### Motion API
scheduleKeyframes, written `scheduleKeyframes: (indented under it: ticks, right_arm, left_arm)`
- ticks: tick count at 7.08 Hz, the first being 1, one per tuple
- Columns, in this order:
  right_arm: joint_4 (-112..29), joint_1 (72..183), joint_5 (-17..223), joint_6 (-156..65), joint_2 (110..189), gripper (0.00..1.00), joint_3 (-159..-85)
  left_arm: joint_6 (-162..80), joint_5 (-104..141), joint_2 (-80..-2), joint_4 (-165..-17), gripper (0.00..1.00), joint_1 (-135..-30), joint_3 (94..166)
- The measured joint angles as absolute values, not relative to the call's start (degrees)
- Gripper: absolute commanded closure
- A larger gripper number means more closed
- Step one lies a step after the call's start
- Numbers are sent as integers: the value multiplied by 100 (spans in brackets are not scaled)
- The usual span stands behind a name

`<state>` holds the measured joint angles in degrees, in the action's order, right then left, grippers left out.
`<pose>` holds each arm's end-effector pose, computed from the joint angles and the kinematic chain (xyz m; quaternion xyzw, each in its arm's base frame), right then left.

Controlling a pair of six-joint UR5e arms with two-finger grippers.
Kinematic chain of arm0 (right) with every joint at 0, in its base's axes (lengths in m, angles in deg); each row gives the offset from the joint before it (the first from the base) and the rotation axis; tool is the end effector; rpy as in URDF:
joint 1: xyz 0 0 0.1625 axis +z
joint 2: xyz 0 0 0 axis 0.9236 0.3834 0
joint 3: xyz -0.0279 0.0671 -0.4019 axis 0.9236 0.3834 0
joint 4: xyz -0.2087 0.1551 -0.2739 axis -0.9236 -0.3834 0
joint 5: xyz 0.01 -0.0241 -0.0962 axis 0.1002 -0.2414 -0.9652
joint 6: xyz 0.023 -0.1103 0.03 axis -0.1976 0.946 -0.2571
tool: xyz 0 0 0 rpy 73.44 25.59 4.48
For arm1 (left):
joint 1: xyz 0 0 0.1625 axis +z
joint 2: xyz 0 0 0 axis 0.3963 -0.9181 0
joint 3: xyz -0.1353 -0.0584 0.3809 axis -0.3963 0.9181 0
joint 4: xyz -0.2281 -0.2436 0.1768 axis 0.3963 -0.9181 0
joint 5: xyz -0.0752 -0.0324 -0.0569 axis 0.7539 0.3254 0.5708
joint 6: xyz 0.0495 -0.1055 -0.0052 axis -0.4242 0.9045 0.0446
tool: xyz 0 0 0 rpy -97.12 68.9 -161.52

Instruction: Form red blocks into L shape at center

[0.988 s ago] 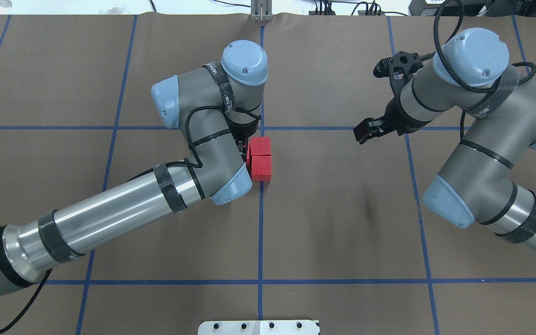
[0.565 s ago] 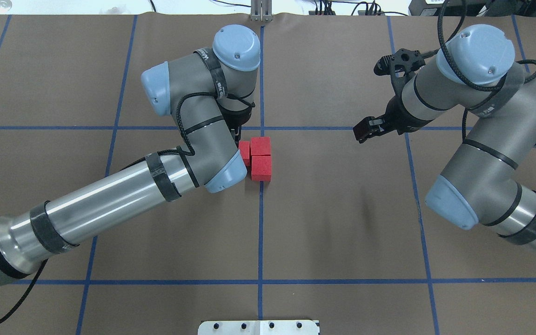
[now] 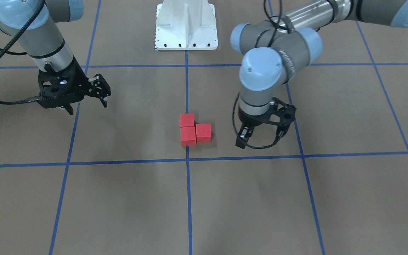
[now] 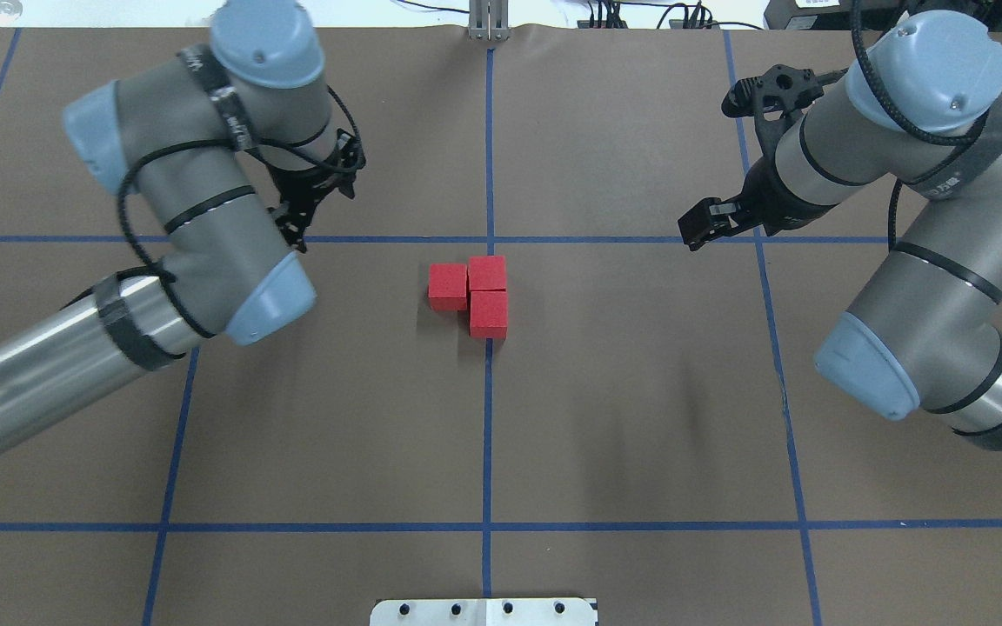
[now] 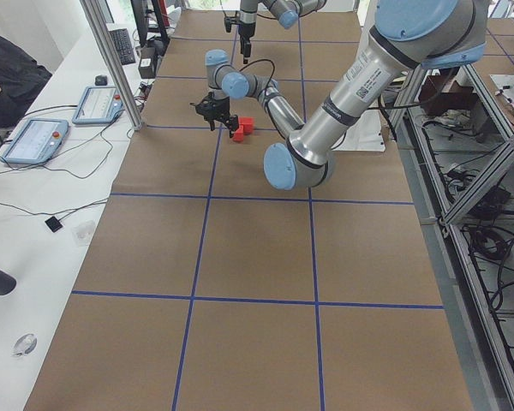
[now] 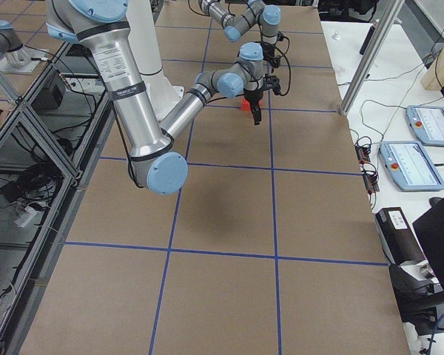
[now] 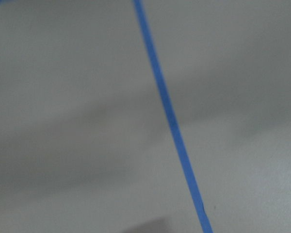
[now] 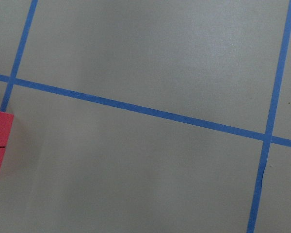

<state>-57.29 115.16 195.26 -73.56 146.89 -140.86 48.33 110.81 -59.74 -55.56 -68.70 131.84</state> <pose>-0.3114 -0.4654 0.3017 0.1115 -0.3895 -0.0639 0.9120 0.4029 -0.5301 0.2839 -0.1184 0.3159 -0.4160 0.8445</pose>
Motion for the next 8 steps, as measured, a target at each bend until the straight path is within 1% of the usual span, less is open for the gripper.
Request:
scheduleKeyframes:
  ticks: [1,2,3,4,6,7,8]
  right_arm:
    - [-5721,11633,19503,-7326,14701,1,-14082]
    - [-5714,11814,19503,-7255,14714,1,-14076]
    - [-5724,12092,19551,-7014,14782,1,-14067]
    - [-5749,12460,19645,-6522,14962,1,-14035]
    - [-5763,13353,20135,-5361,15471,1,-13849]
    - [-5768,13756,20377,-5076,15704,1,-13754]
    - [-5782,14154,20583,-4965,15921,1,-13657]
  left_arm:
    - [3356,11097,-5051,-5570,1,-7199,13925]
    - [1984,11116,-4321,-5593,1,-7616,14408]
    - [720,11136,-3790,-5613,1,-8091,14679]
    - [-478,11265,-3400,-5621,0,-8619,14803]
    - [-3051,11997,-2737,-5622,0,-9850,14775]
    - [-4251,12179,-2489,-5621,0,-10407,14598]
    - [-5100,12253,-2368,-5688,0,-10921,14247]
